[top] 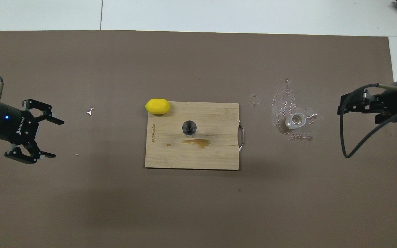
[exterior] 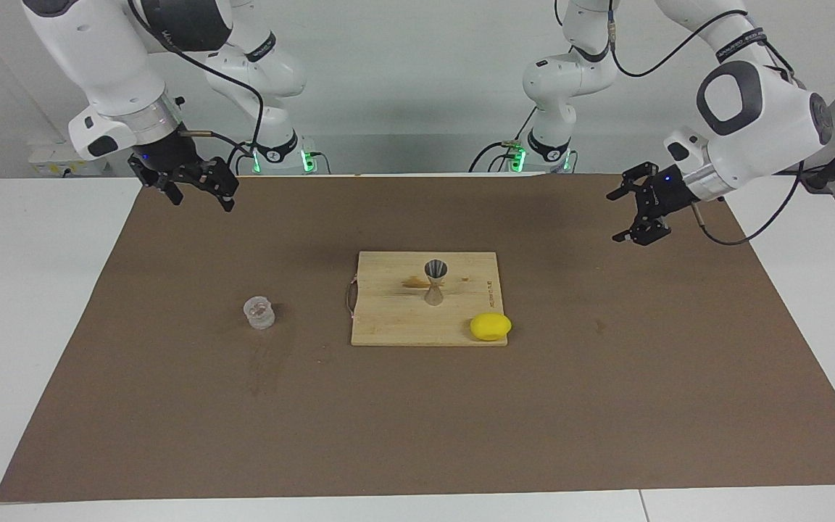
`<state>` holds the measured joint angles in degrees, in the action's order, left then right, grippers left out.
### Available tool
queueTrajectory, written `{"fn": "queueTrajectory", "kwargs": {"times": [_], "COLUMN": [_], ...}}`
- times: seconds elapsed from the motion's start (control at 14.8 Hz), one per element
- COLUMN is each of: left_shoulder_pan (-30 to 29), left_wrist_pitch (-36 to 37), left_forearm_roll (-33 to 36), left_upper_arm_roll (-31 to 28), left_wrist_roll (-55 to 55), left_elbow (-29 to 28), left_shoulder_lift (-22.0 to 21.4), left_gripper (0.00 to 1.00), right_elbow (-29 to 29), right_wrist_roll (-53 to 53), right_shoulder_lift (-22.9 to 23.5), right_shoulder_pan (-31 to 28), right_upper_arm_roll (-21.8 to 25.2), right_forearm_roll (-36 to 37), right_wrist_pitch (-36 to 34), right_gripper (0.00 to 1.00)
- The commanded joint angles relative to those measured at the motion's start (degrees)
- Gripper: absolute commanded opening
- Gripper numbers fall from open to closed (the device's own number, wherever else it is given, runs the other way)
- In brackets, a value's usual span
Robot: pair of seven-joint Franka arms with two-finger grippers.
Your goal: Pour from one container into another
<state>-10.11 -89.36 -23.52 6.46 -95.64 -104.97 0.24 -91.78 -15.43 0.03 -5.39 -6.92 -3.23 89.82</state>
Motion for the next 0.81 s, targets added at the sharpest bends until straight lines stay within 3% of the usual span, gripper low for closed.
{"fn": "queueTrajectory", "kwargs": {"times": [0.0,0.2,0.27,0.74], "left_shoulder_pan": [2.02,3.87,3.52,3.96], "left_wrist_pitch": [4.71,5.95,6.74,8.51], "left_forearm_roll": [3.04,9.10,9.28,18.94], "left_upper_arm_roll": [-0.22,-0.31,-0.40,-0.22], "left_wrist_roll": [14.82,27.04,32.04,79.20], "left_elbow": [7.30,9.96,9.96,11.89], "left_shoulder_lift": [0.02,-1.47,-1.65,-1.73], "left_gripper": [1.00,1.00,1.00,1.00], "right_elbow": [-0.33,-0.42,-0.50,-0.68], "right_wrist_roll": [2.06,1.37,1.10,-7.42], "right_shoulder_lift": [-0.30,-0.30,-0.21,1.28], "right_shoulder_pan": [-1.29,-1.73,-1.46,-1.29], "right_upper_arm_roll": [-0.46,-0.46,-0.46,-0.64], "right_forearm_roll": [-1.60,-1.77,-1.86,-1.78], "right_wrist_pitch": [-0.79,0.08,1.74,4.75], "right_gripper": [1.00,1.00,0.95,0.95]}}
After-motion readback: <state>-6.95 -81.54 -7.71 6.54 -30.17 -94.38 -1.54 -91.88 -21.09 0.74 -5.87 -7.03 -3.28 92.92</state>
